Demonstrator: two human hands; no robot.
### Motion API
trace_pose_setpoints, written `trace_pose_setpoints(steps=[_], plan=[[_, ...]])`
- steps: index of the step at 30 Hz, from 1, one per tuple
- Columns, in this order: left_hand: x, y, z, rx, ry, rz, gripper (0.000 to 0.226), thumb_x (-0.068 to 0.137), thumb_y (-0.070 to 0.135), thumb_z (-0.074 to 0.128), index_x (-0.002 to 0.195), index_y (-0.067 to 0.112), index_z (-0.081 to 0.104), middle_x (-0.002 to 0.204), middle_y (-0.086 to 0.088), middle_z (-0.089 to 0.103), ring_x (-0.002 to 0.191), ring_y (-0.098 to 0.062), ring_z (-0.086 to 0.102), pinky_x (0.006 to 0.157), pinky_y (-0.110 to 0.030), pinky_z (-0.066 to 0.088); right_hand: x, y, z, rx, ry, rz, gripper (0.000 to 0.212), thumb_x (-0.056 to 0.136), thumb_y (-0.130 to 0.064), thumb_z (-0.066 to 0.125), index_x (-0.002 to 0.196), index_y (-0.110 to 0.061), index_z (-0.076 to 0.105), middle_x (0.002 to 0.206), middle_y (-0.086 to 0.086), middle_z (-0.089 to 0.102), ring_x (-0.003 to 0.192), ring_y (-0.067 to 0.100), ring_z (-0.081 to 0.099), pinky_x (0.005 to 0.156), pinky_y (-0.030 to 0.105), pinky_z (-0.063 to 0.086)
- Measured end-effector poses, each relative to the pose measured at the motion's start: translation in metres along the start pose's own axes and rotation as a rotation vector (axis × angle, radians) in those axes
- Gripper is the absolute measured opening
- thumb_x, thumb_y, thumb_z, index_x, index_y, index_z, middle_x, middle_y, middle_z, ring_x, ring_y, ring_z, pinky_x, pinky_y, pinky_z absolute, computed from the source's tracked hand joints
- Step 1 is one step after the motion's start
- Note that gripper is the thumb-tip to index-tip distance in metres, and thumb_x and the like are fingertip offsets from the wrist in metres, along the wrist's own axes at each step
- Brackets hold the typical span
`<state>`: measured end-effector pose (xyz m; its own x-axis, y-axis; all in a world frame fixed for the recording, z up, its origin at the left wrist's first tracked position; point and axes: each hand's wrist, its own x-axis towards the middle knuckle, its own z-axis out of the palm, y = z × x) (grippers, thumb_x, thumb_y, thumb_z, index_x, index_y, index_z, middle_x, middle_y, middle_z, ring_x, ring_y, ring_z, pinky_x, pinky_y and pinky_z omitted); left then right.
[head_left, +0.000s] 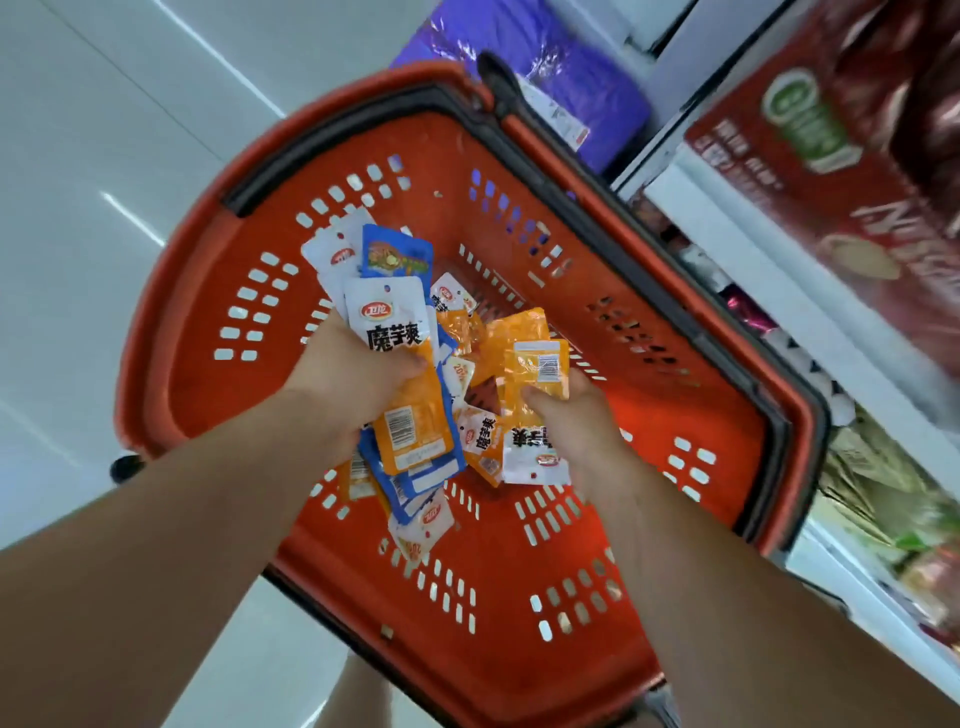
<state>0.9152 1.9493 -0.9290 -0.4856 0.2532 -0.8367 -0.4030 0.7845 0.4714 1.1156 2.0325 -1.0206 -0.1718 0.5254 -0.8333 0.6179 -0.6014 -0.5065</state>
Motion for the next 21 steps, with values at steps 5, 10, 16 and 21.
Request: trace_pose_setpoints(steps=[5, 10, 16, 21], plan=[[-0.088, 0.034, -0.016, -0.105, 0.019, 0.034, 0.034, 0.085, 0.012, 0.083, 0.109, 0.031, 0.069, 0.098, 0.004, 0.080, 0.090, -0.023, 0.078, 0.079, -0.052, 0.064, -0.117, -0.077, -0.051, 0.196, -0.215, -0.083, 0.027, 0.097, -0.013, 0.070, 0.122, -0.024, 0.071, 0.117, 0.003, 0.077, 0.113, 0.026, 0.072, 0.106, 0.052, 0.051], [-0.203, 0.089, -0.042, -0.263, -0.047, 0.086, 0.027, 0.090, 0.004, 0.077, 0.109, 0.022, 0.073, 0.098, -0.003, 0.081, 0.086, -0.024, 0.079, 0.077, -0.048, 0.064, -0.236, -0.146, -0.087, 0.110, -0.346, -0.150, 0.030, 0.099, -0.009, 0.065, 0.127, -0.018, 0.068, 0.119, 0.002, 0.076, 0.112, 0.024, 0.072, 0.103, 0.042, 0.053], [-0.344, 0.148, -0.072, -0.423, -0.108, 0.169, 0.029, 0.092, 0.001, 0.073, 0.119, 0.014, 0.071, 0.101, -0.008, 0.081, 0.086, -0.028, 0.080, 0.067, -0.042, 0.064, -0.371, -0.210, -0.124, 0.093, -0.351, -0.229, 0.029, 0.101, -0.013, 0.063, 0.129, -0.023, 0.065, 0.119, -0.004, 0.076, 0.111, 0.016, 0.072, 0.101, 0.040, 0.054], [-0.434, 0.189, -0.079, -0.436, -0.059, 0.280, 0.037, 0.090, -0.004, 0.073, 0.123, 0.012, 0.069, 0.105, -0.011, 0.080, 0.091, -0.033, 0.078, 0.078, -0.050, 0.064, -0.455, -0.247, -0.166, 0.215, -0.286, -0.344, 0.035, 0.101, -0.005, 0.060, 0.131, -0.021, 0.064, 0.121, 0.002, 0.076, 0.113, 0.023, 0.071, 0.101, 0.042, 0.054]])
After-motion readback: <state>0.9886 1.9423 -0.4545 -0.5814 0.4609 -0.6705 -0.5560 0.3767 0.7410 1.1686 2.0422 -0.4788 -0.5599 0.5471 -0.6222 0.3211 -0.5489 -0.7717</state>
